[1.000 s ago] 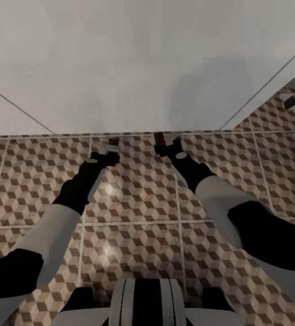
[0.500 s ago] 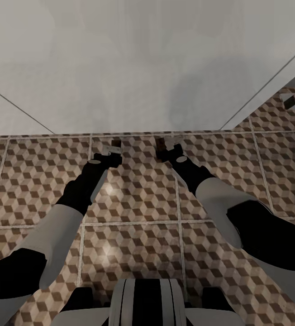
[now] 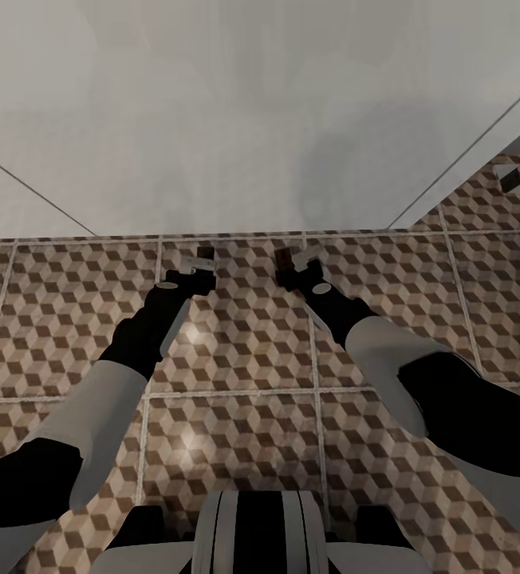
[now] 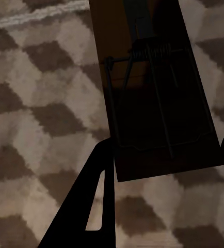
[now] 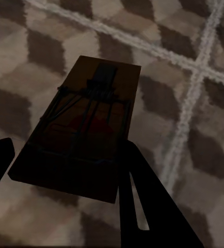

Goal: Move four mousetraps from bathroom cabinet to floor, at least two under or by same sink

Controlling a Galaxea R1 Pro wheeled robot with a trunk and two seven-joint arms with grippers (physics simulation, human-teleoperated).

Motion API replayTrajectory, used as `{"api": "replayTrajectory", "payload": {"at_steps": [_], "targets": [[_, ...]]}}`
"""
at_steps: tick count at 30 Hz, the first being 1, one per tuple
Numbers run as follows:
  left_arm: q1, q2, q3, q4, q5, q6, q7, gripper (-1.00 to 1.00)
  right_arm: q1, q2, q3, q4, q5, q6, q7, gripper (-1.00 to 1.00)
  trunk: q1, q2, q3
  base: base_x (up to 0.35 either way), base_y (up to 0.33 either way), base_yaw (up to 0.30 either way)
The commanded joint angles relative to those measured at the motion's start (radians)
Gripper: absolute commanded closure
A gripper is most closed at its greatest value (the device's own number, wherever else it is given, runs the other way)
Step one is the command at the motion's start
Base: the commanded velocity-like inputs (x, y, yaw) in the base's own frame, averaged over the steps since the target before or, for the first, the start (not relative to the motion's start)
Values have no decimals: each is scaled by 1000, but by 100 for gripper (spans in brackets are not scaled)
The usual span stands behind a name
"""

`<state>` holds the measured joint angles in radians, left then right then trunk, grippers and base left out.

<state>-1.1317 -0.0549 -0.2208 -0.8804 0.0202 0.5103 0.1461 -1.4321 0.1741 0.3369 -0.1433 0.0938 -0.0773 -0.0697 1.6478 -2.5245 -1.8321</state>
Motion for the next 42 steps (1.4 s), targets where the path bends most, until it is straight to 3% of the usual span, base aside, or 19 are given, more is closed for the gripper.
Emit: {"api": "replayTrajectory", "payload": {"at_steps": [1,8,24,42], "targets": [[5,1,-3,-2,0,5,6,100,-1,0,0,3,9,-4,-6,100,0,0,0,0,0,0],[31,0,-3,-6,0,5,6,100,-1,0,-1,9,9,-7,-6,100,0,0,0,0,0,0],[33,-2,-9,-19,1,6,4,100,-1,0,-1,11,11,-10,-4,100,0,0,0,0,0,0],[35,-1,-10,-18,1,7,3,100,0,0,1,11,18,-152,-5,100,0,0,0,0,0,0]]}}
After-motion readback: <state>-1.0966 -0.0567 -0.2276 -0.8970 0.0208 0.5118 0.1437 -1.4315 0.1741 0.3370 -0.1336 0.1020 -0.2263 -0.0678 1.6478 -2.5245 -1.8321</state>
